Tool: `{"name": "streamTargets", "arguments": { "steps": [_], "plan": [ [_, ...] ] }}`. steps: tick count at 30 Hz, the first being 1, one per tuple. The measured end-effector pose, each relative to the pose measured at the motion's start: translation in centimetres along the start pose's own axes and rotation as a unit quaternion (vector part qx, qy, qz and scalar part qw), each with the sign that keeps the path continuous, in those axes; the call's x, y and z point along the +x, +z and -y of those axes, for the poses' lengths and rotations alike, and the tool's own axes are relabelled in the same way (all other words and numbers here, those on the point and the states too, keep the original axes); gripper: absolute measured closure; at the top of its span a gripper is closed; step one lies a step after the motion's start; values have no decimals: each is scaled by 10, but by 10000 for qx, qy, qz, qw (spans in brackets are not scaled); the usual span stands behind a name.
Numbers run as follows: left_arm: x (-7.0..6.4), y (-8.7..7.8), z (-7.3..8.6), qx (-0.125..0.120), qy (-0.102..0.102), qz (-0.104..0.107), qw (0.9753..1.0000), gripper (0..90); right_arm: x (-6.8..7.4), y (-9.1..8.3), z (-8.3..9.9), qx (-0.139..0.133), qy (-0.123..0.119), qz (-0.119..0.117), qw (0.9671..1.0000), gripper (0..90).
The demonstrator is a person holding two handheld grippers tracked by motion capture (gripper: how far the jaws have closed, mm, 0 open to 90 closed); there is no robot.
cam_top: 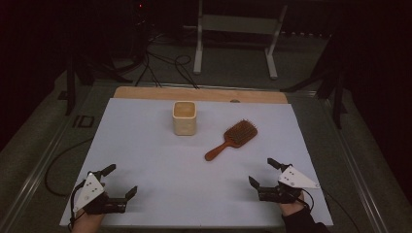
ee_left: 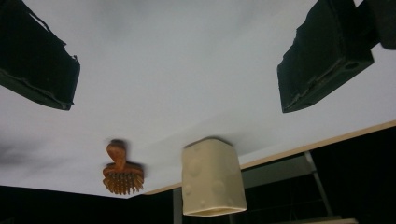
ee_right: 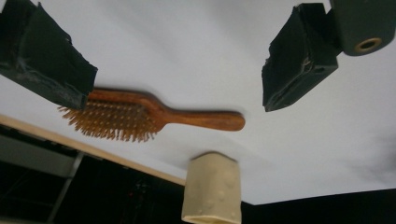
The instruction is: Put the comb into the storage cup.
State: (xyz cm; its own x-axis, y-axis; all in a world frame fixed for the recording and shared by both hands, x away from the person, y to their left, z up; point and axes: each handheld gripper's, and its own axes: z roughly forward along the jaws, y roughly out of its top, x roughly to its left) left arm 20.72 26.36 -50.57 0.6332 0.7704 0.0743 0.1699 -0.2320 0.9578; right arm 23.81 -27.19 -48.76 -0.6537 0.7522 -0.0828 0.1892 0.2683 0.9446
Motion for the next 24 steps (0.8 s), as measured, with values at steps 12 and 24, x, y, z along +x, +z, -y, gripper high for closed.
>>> {"name": "streamTargets", "arguments": {
  "steps": [12,24],
  "plan": [
    [-1,-2,-1,-27,31,29,10000,0,1,3,1,338,55,-288,9990,88],
    [-1,-3,-1,-47,-5,68,10000,0,12,1,-13,423,37,-539,9976,83]
  ]
}}
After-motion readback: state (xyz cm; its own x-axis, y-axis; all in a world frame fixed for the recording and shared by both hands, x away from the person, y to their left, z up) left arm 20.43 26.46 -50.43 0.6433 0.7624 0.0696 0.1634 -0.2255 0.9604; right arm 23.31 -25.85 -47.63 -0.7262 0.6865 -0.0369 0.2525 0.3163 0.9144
